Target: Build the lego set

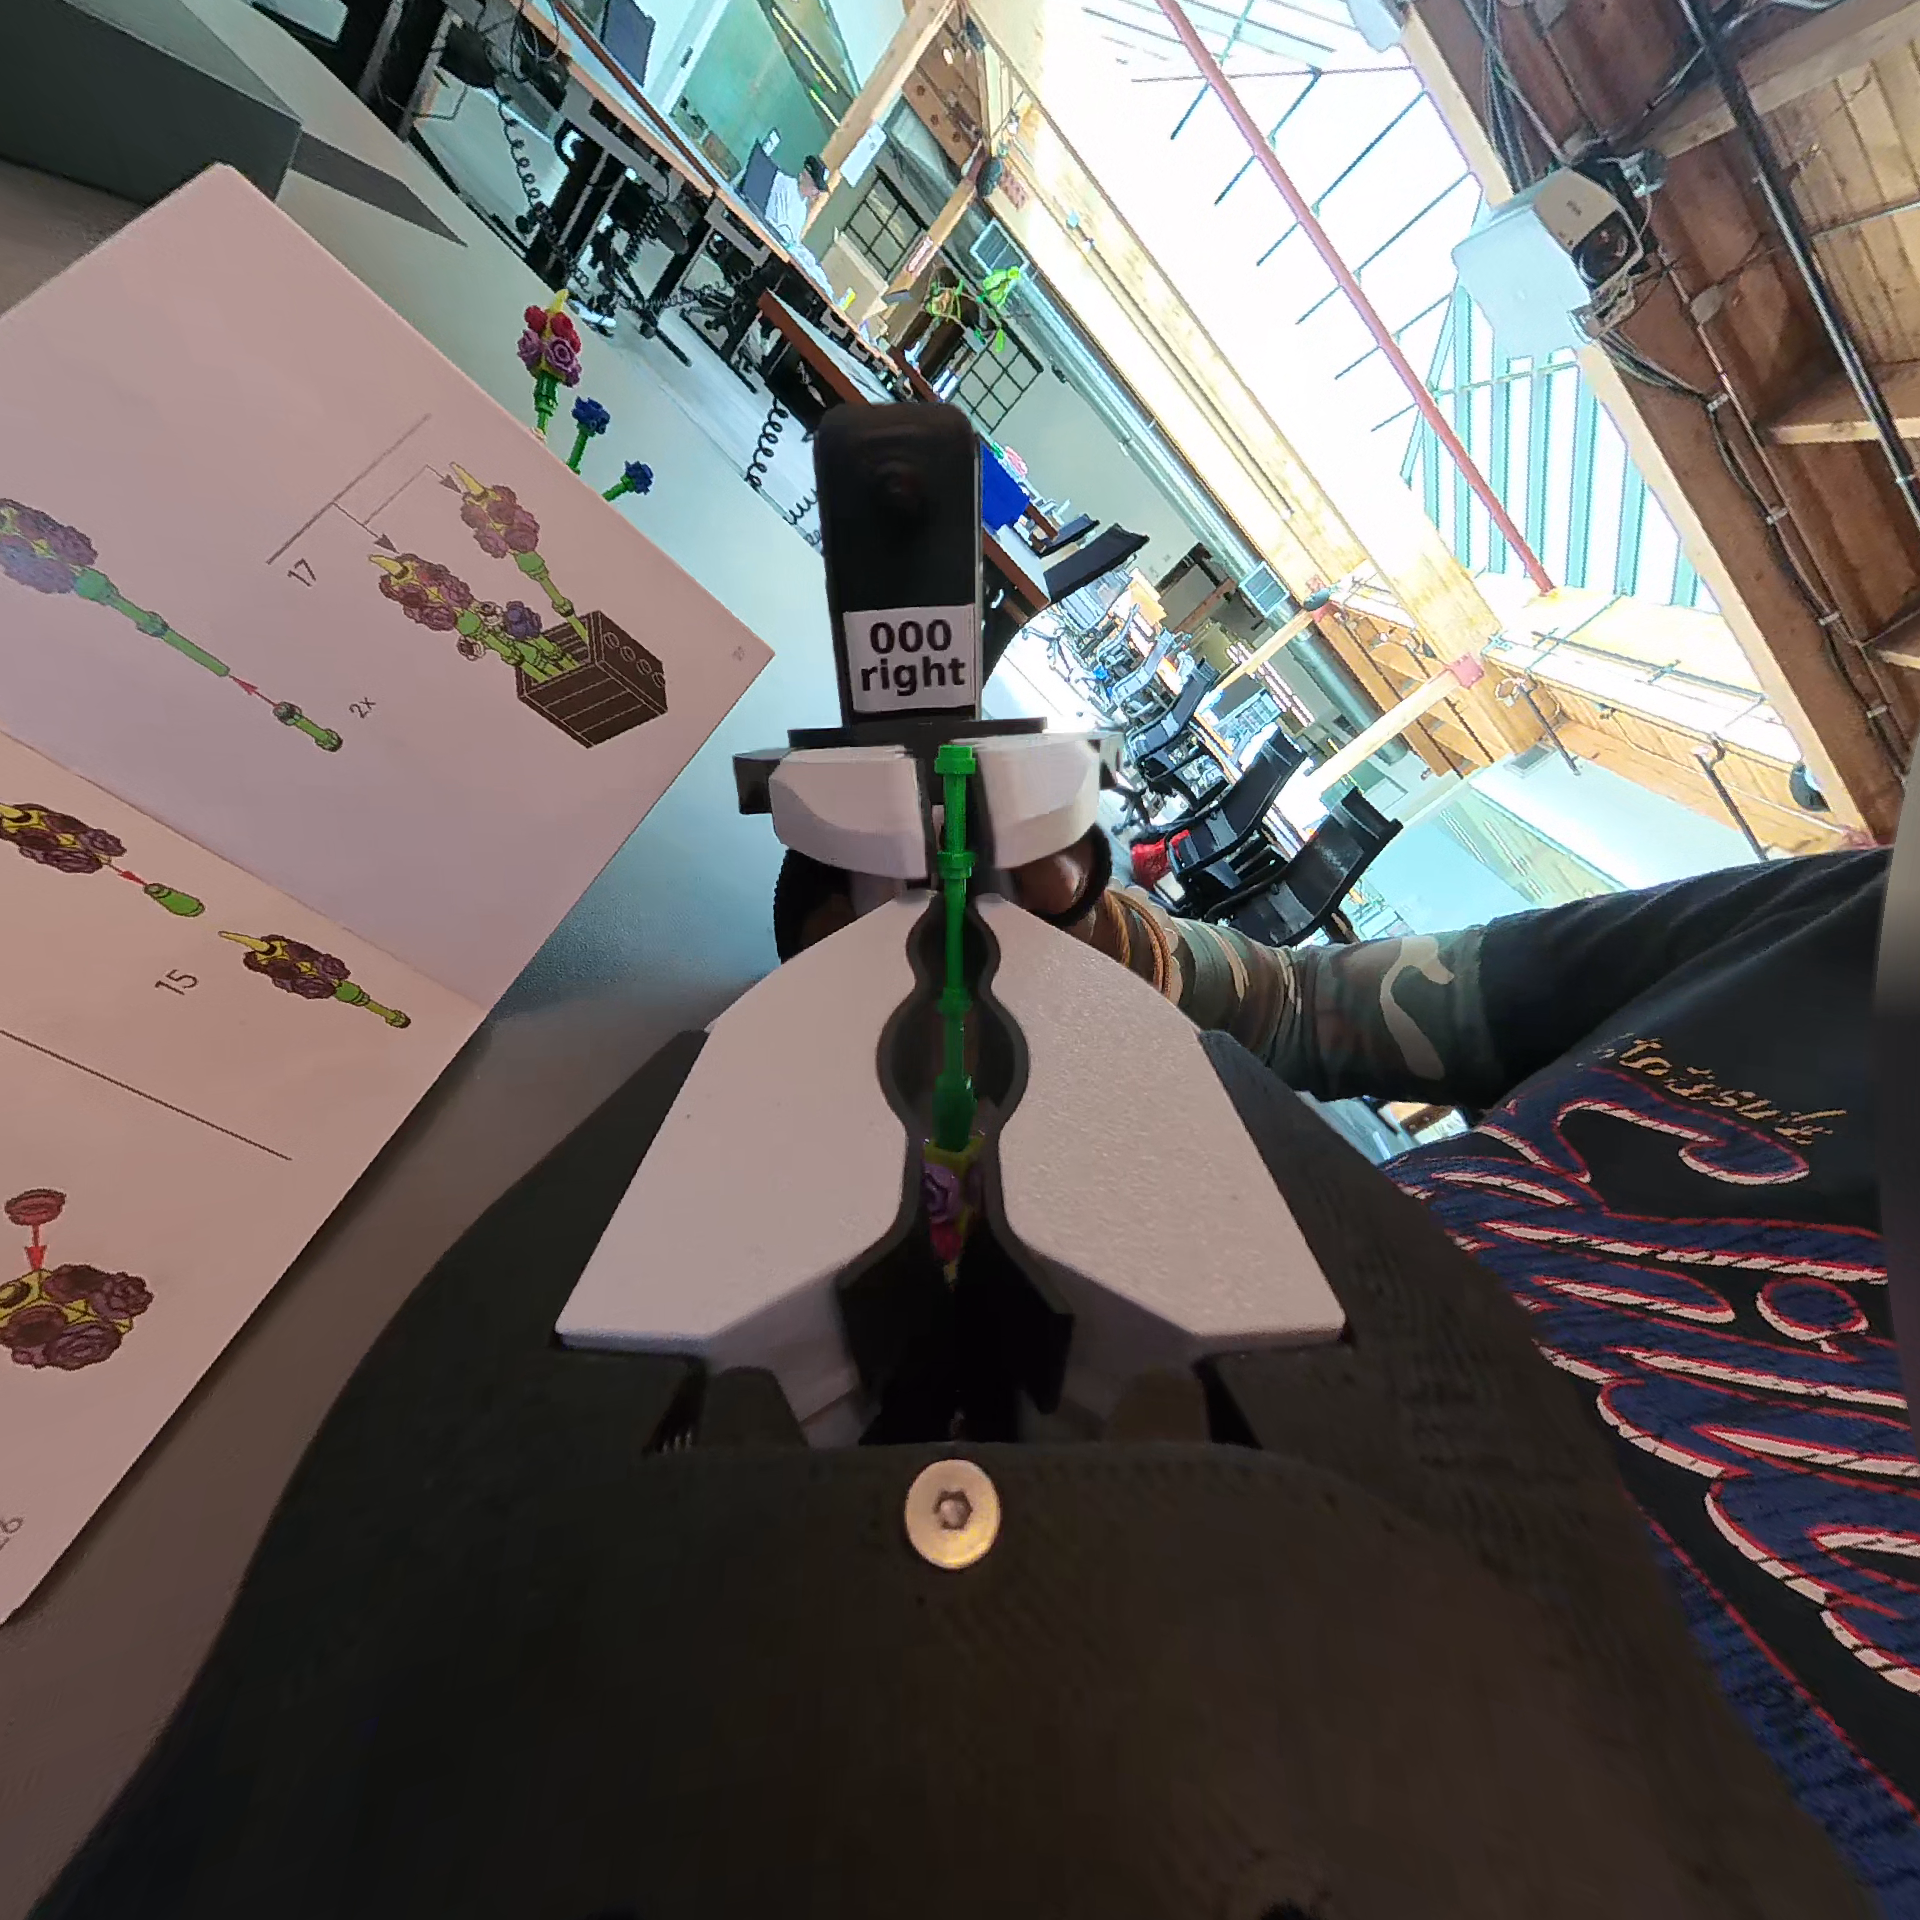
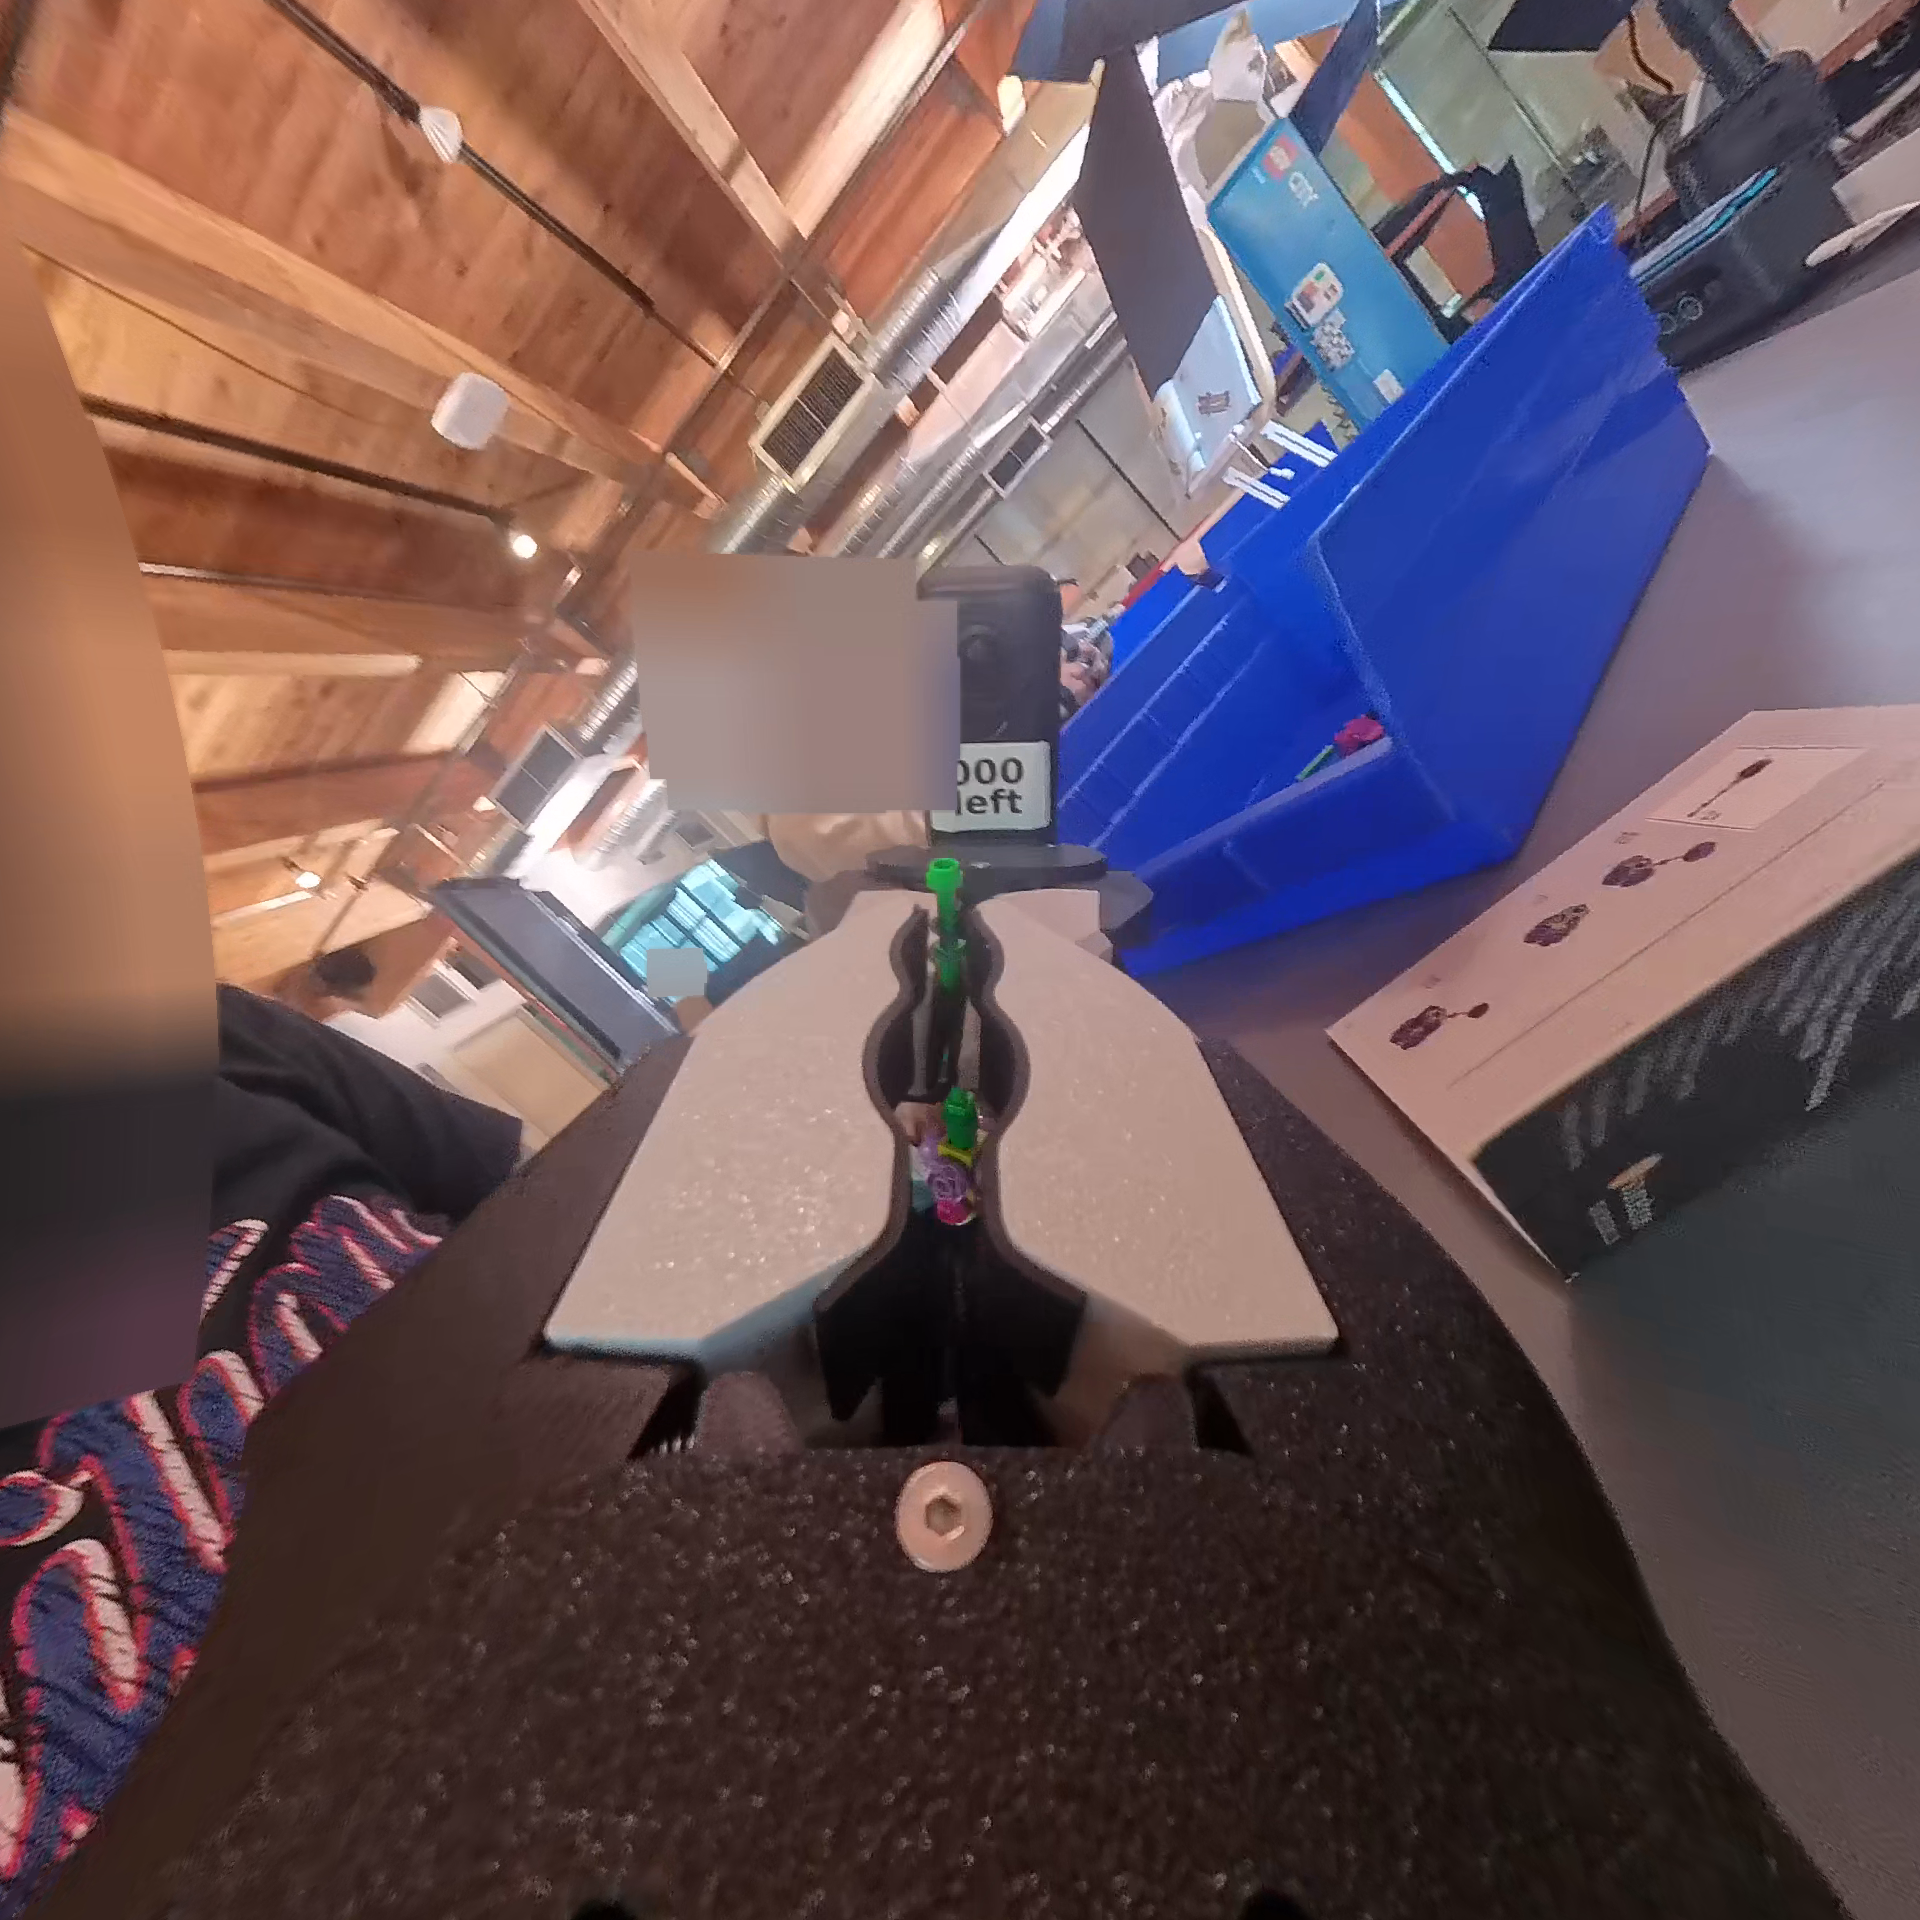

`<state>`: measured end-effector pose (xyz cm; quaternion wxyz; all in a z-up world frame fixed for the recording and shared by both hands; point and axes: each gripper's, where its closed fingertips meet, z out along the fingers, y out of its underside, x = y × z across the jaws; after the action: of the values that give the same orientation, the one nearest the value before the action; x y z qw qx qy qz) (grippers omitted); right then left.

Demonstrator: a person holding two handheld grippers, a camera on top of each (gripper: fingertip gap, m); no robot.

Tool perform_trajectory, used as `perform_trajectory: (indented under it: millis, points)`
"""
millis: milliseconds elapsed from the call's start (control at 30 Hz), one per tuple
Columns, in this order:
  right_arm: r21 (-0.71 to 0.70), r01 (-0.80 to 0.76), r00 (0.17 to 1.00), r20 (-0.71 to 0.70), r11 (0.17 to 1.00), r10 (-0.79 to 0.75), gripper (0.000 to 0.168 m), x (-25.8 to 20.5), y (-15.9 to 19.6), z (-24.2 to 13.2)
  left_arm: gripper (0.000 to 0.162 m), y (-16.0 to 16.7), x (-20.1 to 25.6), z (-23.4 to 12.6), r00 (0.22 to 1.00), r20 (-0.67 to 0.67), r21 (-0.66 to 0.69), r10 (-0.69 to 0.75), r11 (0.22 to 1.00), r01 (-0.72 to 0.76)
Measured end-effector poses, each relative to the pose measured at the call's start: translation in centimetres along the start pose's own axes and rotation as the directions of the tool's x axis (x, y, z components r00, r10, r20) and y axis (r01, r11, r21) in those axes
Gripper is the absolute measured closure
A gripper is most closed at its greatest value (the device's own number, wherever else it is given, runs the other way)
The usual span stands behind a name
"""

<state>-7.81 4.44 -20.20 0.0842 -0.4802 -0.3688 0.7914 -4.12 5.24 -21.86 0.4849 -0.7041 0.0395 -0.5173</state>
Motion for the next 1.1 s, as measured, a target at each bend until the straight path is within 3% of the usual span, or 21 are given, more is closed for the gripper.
perform_trajectory:
  millis: [633, 833, 1100]
  points:
    - [-0.087, 0.249, 0.962, -0.093, 0.965, -0.256, 0.162, -0.1, 0.7, 0.3, 0.161, 0.2, 0.0, -0.2, 0.996, 0.037, 0.011, 0.078, 0.997, -0.078]
    - [0.108, 0.077, 0.996, 0.035, 0.991, -0.081, 0.153, -1.1, -1.5, -0.1, 0.161, -0.4, 0.6, -0.2, 0.998, -0.021, 0.035, 0.067, 0.997, -0.067]
    - [0.037, 0.139, 0.990, -0.028, 0.990, -0.138, 0.158, -0.5, -0.6, 0.4, 0.160, -0.6, 0.6, -0.3, 0.998, -0.026, 0.049, 0.052, 0.998, -0.050]
